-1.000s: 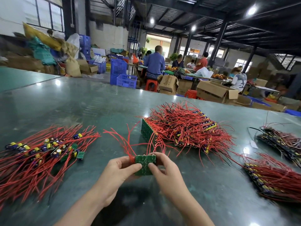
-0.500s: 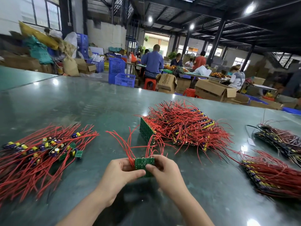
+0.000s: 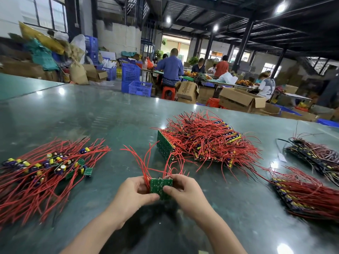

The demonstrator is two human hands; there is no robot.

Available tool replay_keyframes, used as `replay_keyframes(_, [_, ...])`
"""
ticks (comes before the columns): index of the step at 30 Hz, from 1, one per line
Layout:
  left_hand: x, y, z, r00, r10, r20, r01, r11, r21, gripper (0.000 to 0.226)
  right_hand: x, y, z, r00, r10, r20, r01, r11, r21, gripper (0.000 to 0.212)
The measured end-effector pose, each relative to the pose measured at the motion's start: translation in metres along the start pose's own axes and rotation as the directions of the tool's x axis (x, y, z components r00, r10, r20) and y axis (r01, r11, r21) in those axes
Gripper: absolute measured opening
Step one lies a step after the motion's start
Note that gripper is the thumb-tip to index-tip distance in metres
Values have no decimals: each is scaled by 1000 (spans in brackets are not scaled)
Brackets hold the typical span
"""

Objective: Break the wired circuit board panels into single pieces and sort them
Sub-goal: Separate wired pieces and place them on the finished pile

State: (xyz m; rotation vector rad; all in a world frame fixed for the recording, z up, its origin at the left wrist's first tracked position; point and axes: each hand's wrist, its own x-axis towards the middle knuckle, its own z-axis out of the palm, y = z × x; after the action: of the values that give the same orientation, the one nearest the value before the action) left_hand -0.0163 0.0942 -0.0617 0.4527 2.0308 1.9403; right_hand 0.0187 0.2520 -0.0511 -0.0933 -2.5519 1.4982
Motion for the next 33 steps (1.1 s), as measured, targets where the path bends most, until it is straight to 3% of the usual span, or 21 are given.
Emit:
replay_keyframes(8, [2, -2, 2, 999, 47, -21, -41, 978, 205, 26, -3, -2, -3, 997, -66, 27, 70, 985, -158, 19])
replay_keyframes(19, [1, -7, 10, 986, 39, -162, -11, 986, 169, 27, -6, -4, 12, 994, -49, -98, 17, 953, -303, 9])
replay_keyframes(33, [-6, -7, 17, 957, 153, -247, -92, 966, 241, 33, -11, -2, 29, 980, -50, -190, -53, 864, -500, 34])
